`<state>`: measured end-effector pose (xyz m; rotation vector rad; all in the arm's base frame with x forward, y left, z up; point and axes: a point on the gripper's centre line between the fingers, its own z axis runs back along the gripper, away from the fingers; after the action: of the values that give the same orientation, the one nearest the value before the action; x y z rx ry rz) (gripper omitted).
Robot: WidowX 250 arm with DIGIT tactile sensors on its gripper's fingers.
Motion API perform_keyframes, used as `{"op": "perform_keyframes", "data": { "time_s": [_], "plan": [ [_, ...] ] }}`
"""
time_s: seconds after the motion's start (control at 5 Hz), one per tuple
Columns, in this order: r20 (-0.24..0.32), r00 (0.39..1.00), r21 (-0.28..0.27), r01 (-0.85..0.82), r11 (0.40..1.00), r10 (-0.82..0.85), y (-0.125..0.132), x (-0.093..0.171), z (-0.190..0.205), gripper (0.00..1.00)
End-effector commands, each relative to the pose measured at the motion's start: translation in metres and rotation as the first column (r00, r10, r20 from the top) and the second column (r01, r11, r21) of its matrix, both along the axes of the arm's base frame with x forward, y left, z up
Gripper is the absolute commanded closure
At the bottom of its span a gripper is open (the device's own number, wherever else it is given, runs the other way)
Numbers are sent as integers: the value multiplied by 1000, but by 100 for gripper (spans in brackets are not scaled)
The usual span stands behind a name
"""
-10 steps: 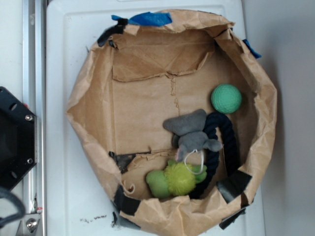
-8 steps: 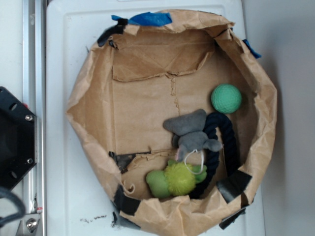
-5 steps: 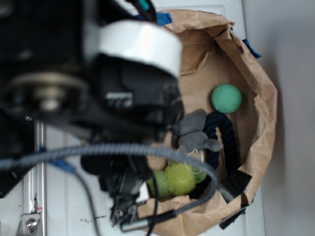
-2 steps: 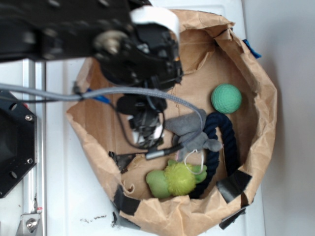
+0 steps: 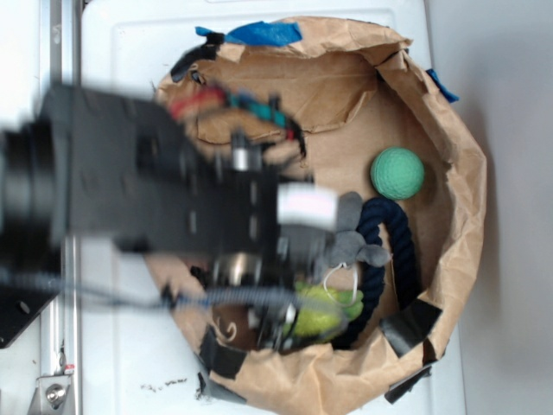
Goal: Grab the green animal.
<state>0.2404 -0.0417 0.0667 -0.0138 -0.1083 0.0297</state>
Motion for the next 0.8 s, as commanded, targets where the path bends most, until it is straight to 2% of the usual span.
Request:
{"op": "perform_keyframes", "data": {
  "time_s": [0.0,0.2,0.4,0.6],
  "plan": [
    [23,1000,-145,8,989,-5,-39,6,6,0],
    [48,999,-217,11,976,-1,-48,15,8,0],
    [57,998,-228,36,973,-23,-52,28,-3,0],
    [53,998,-189,53,981,-43,-58,39,-17,0]
  ]
}}
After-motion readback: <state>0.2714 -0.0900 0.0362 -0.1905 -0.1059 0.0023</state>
